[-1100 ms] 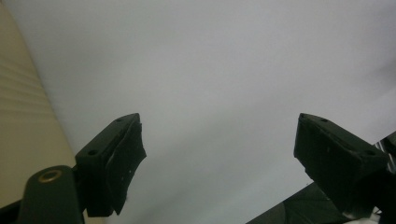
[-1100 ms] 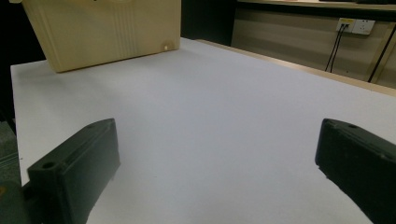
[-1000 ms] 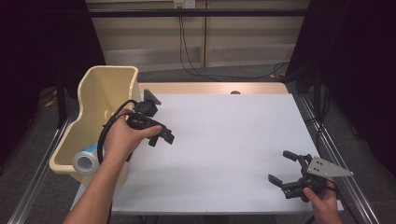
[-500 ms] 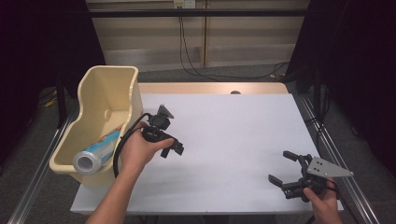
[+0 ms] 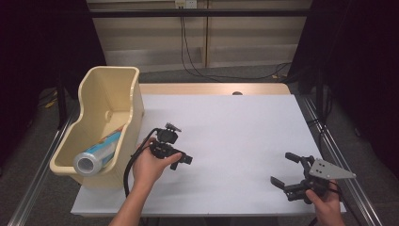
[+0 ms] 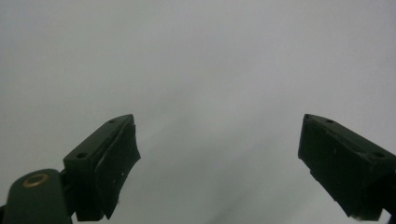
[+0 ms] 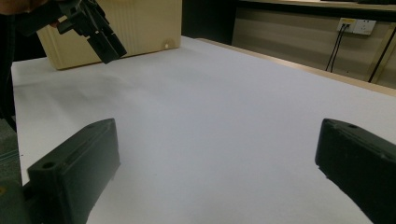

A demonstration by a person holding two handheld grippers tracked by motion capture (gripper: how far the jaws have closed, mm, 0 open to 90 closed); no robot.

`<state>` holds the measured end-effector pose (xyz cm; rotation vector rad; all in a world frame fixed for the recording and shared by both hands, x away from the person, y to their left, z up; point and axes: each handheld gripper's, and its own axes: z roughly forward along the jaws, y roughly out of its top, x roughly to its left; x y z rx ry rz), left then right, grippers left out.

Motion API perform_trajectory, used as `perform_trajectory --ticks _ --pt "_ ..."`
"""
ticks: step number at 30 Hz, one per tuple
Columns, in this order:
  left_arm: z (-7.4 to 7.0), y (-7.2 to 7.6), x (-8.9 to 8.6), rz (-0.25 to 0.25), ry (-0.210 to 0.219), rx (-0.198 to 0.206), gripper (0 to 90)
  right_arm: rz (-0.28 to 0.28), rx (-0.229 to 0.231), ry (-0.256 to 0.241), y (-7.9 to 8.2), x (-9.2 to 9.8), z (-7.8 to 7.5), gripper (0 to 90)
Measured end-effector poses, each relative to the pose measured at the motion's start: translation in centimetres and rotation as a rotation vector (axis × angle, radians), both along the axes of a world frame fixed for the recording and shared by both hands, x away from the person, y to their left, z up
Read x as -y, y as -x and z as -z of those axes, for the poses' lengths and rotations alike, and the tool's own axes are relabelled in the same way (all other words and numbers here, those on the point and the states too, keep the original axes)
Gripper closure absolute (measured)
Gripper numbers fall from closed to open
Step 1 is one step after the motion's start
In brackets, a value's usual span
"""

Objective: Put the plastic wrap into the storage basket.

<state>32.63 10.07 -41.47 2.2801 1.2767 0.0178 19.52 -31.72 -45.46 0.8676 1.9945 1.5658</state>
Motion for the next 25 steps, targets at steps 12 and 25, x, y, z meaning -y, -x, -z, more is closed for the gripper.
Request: perform_trajectory --ticks 12,25 --pt "2.1 3.0 -0.8 -0.011 0.129 0.397 8.3 -0.001 0.004 0.005 0.1 0.0 0.0 0.0" --pt "2.5 4.4 -2.4 -0.093 0.245 0.663 5.7 -0.003 0.007 0.006 0.1 0.0 -0.1 0.0"
